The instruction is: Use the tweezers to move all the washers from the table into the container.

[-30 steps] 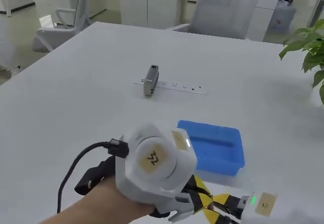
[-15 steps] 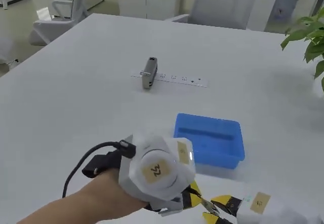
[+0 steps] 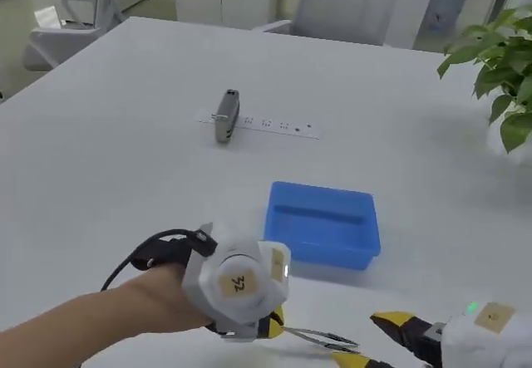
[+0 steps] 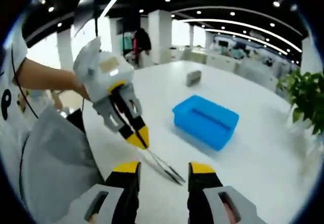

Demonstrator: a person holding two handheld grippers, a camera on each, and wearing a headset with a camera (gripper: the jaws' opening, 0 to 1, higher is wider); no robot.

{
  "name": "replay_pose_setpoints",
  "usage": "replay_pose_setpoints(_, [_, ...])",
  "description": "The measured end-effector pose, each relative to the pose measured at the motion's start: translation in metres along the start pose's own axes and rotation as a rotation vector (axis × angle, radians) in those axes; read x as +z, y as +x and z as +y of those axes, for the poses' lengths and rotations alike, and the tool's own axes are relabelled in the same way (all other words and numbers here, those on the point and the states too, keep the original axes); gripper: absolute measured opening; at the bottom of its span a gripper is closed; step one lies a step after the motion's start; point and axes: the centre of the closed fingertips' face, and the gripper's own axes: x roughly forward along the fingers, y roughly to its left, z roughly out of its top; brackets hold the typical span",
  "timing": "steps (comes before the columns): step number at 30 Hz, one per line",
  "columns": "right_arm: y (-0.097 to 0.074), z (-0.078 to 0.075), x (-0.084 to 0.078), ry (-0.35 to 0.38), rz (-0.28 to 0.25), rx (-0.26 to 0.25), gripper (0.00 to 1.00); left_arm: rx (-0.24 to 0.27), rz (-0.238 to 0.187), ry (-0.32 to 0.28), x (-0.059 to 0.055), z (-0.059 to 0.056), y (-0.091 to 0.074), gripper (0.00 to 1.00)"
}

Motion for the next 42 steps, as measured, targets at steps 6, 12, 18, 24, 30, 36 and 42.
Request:
replay_pose_setpoints(6, [-0.015, -0.009, 0.003, 0.077, -0.039, -0.035, 0.38, 0.003, 0.051, -0.057, -0.017, -0.001, 0.012, 0.00])
replay_pose_setpoints(12, [-0.019, -0.012, 0.003, 0.147, -0.060, -0.033, 0.39, 0.003, 0.057, -0.127, -0.022, 0.000, 0.015, 0.01])
replay_pose_setpoints(18, [-0.024, -0.027, 0.000, 0.127, -0.041, -0.121, 0.47, 0.092, 0.061, -0.288, -0.027, 0.006, -0.001, 0.28])
replay_pose_setpoints(24, [-0.024, -0.029, -0.002, 0.220, -0.052, -0.110, 0.56, 0.200, -0.012, -0.524, -0.033, 0.003, -0.030, 0.61])
replay_pose_setpoints(30, [-0.025, -0.039, -0.005, 0.227, -0.042, -0.152, 0.69, 0.347, -0.152, -0.767, -0.030, 0.006, -0.071, 0.86])
replay_pose_setpoints(36, [-0.025, -0.047, 0.000, 0.236, -0.059, -0.182, 0.83, 0.549, -0.216, -0.830, -0.034, 0.014, -0.117, 0.99])
replay_pose_setpoints(42, [-0.028, -0.053, 0.002, 0.237, -0.076, -0.211, 0.90, 0.639, -0.259, -0.855, -0.035, 0.015, -0.144, 0.99])
